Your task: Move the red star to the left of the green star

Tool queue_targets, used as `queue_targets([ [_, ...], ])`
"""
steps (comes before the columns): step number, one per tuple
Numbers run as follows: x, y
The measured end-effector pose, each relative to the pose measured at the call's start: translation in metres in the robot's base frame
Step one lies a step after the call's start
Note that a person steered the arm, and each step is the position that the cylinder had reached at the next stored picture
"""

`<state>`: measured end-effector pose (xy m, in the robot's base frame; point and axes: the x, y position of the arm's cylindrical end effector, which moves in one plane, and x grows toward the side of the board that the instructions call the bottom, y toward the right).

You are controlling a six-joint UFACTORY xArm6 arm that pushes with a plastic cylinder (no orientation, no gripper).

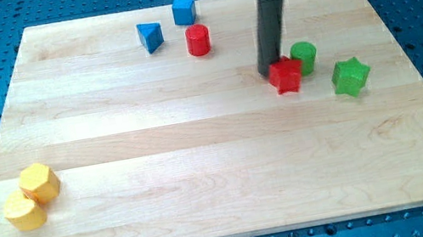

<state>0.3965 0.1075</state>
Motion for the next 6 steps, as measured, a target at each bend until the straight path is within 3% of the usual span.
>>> queue_targets([
  [1, 0.000, -0.030],
  [2, 0.012, -0.001],
  [6, -0.021, 0.084],
])
